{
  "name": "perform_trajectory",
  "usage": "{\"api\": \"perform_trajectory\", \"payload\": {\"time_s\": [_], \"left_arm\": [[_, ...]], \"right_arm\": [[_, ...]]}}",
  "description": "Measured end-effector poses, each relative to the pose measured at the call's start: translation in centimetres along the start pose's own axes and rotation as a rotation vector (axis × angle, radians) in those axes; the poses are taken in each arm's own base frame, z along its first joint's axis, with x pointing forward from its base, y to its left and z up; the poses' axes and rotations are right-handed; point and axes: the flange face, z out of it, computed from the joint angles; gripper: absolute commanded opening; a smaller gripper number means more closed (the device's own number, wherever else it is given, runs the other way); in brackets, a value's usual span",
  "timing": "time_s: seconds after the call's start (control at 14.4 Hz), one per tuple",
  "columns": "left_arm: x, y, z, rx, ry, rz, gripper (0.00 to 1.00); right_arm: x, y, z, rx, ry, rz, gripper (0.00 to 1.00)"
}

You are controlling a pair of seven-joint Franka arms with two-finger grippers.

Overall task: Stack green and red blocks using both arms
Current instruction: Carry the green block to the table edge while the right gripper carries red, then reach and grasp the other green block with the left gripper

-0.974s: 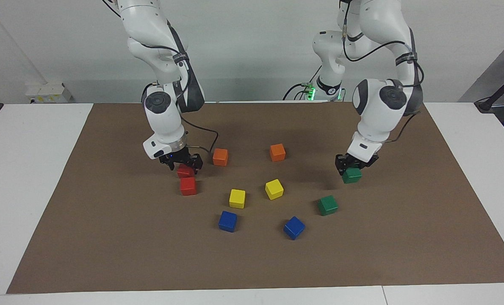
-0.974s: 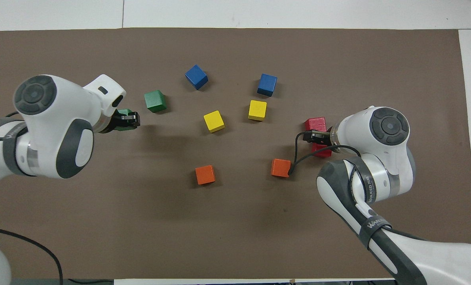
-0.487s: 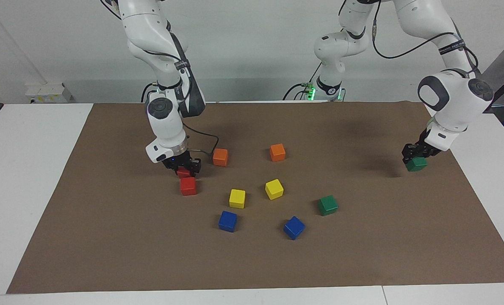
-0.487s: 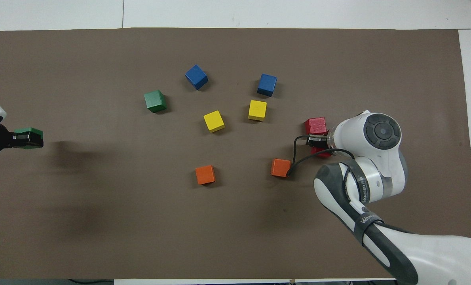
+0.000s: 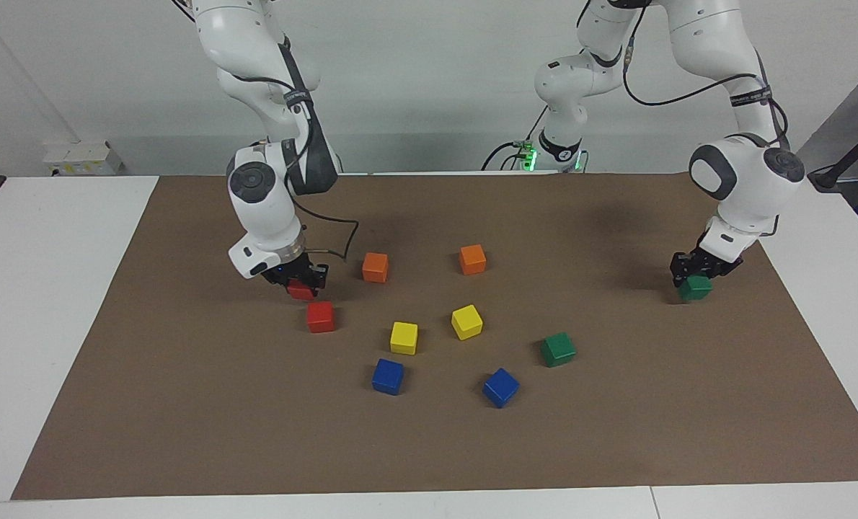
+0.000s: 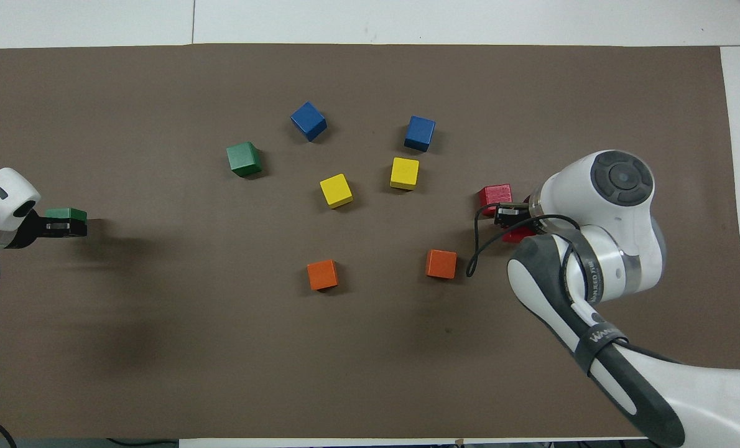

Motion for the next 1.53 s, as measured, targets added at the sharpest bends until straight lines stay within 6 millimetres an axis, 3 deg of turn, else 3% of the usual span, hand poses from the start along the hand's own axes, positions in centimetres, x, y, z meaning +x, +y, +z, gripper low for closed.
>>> {"api": "perform_trajectory", "payload": {"time_s": [0.21, 0.42, 0.49, 0.56, 0.76, 0.9, 1.18, 1.32, 1.39, 1.53], "left_arm": [[-0.3, -1.1, 1.5, -0.018, 0.001, -0.034, 0.00], [-0.3, -1.2, 2.0, -0.022, 0.004, -0.042, 0.00], [-0.3, -1.2, 2.0, -0.022, 0.005, -0.042, 0.55], [-0.2, -1.2, 2.0, -0.022, 0.007, -0.038, 1.00], [-0.1, -1.1, 1.9, -0.022, 0.008, -0.020, 1.00], [0.7, -1.0, 0.8, -0.031, -0.005, -0.004, 1.00], [5.1, -0.6, -7.2, -0.053, -0.023, 0.020, 1.00], [7.4, 3.1, -10.0, -0.055, -0.008, -0.043, 1.00], [8.5, 6.2, -10.6, -0.057, 0.000, -0.086, 1.00], [9.8, 14.4, -11.0, -0.068, -0.002, -0.171, 1.00]], "right_arm": [[2.1, 6.1, -2.4, 0.003, 0.046, -0.109, 0.00], [2.9, 8.9, -1.6, 0.000, 0.075, -0.166, 0.00], [3.1, 9.3, -1.2, 0.000, 0.079, -0.168, 0.00], [3.2, 9.7, -0.7, 0.000, 0.073, -0.173, 0.00], [3.5, 10.4, 0.7, 0.000, 0.072, -0.200, 0.00], [3.3, 10.8, 1.9, 0.000, 0.075, -0.194, 0.00], [2.2, 12.0, 4.6, 0.001, 0.063, -0.176, 0.00], [1.8, 12.4, 5.3, 0.001, 0.061, -0.169, 0.00], [1.6, 12.6, 5.8, 0.001, 0.064, -0.168, 0.00], [1.1, 13.1, 6.7, 0.000, 0.071, -0.176, 0.00]]}}
